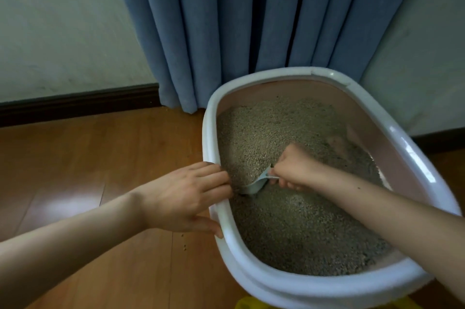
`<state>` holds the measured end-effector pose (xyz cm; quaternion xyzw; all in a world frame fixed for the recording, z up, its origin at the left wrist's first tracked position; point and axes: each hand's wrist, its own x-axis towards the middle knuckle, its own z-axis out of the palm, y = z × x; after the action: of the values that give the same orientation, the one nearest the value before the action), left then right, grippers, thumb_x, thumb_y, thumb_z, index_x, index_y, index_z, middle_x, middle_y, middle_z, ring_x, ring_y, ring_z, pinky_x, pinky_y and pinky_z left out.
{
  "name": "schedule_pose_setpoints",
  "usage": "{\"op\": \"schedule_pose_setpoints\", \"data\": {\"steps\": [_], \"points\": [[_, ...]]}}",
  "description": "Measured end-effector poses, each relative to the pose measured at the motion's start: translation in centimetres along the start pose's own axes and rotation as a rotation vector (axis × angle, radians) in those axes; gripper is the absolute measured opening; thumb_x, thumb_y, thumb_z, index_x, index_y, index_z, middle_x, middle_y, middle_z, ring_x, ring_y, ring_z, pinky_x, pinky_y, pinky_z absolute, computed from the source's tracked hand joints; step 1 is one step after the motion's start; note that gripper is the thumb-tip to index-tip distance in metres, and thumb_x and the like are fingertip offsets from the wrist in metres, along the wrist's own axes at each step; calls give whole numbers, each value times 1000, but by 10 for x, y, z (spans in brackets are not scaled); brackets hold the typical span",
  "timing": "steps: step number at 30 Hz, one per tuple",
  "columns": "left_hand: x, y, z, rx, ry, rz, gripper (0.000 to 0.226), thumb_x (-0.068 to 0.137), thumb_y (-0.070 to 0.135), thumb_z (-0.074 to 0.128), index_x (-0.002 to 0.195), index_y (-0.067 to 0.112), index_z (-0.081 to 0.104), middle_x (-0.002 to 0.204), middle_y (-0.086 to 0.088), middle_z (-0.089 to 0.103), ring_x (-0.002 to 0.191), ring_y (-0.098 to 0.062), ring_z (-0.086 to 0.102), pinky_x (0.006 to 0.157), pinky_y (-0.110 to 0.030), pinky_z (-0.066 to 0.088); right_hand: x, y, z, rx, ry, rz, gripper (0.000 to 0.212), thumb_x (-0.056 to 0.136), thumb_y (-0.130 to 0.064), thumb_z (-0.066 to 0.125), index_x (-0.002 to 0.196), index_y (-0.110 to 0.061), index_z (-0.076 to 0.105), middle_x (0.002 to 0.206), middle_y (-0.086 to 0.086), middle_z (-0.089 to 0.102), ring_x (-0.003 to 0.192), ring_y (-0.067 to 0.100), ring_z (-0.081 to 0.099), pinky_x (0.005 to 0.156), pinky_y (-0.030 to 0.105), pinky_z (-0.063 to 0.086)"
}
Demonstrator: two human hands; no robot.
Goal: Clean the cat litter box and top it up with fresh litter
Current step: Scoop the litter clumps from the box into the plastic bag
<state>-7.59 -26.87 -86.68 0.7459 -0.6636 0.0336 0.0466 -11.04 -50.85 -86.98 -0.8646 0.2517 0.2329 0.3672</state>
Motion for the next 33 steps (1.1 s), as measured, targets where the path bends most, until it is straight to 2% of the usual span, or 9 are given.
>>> {"op": "schedule_pose_setpoints", "data": {"steps": [6, 10, 12, 15, 23, 26, 28, 31, 33], "points": [[1, 2, -3, -44, 4, -14, 48, 93, 59, 54, 107, 13, 59, 106, -3, 57, 96, -20, 54, 86, -33, 49, 3, -11, 24, 558, 59, 142, 26, 98, -11, 47, 88, 4, 65, 52, 3, 51, 29, 6, 36, 29, 16, 24], [1, 1, -4, -46, -30, -6, 48, 92, 60, 55, 111, 17, 58, 110, 0, 57, 102, -18, 55, 91, -32, 49, -1, -25, 27, 1064, -103, 305, 34, 100, -7, 31, 77, 3, 54, 50, 0, 39, 21, 3, 25, 24, 14, 16], [2, -2, -5, -54, -42, -1, 47, 92, 60, 55, 111, 18, 59, 111, 1, 57, 102, -17, 55, 91, -33, 49, -4, -21, 21, 1259, -191, 346, 35, 101, -7, 26, 78, 1, 51, 44, -2, 35, 21, 3, 23, 24, 13, 15], [2, -5, -6, -56, -56, -16, 48, 92, 60, 54, 112, 17, 60, 112, 1, 58, 105, -17, 56, 93, -34, 49, -15, -10, 6, 1460, -260, 392, 33, 103, -11, 28, 81, -1, 51, 39, -4, 33, 22, 3, 21, 24, 11, 14], [1, -15, -9, -49, -84, -43, 54, 93, 62, 49, 118, 16, 61, 117, 0, 61, 115, -19, 56, 102, -38, 45, -43, 29, -21, 1914, -401, 481, 43, 104, -27, 34, 83, 2, 57, 44, -5, 34, 22, 4, 25, 23, 13, 21], [1, -20, -10, -46, -84, -56, 55, 93, 63, 48, 118, 17, 62, 119, 0, 61, 119, -18, 55, 104, -38, 43, -61, 37, -28, 1973, -608, 464, 41, 103, -27, 35, 87, 4, 57, 43, -2, 35, 22, 7, 26, 23, 12, 20], [1, -24, -12, -55, -84, -64, 55, 93, 63, 48, 121, 17, 62, 122, 0, 61, 123, -17, 53, 111, -35, 36, -64, 39, -34, 1910, -696, 458, 40, 101, -24, 34, 88, 5, 57, 43, -1, 36, 26, 4, 23, 22, 13, 20], [1, -26, -15, -88, -85, -74, 54, 95, 60, 49, 124, 16, 61, 125, 0, 62, 126, -16, 52, 116, -27, 26, -54, 29, -53, 1582, -534, 385, 32, 98, -12, 33, 94, 8, 58, 49, -3, 36, 27, 3, 27, 23, 13, 23], [0, -26, -15, -101, -87, -81, 54, 95, 59, 50, 124, 16, 62, 126, 0, 62, 126, -16, 51, 116, -26, 26, -44, 16, -71, 1290, -410, 312, 30, 97, -8, 33, 101, 9, 58, 55, -2, 39, 31, 2, 31, 26, 11, 24]]}}
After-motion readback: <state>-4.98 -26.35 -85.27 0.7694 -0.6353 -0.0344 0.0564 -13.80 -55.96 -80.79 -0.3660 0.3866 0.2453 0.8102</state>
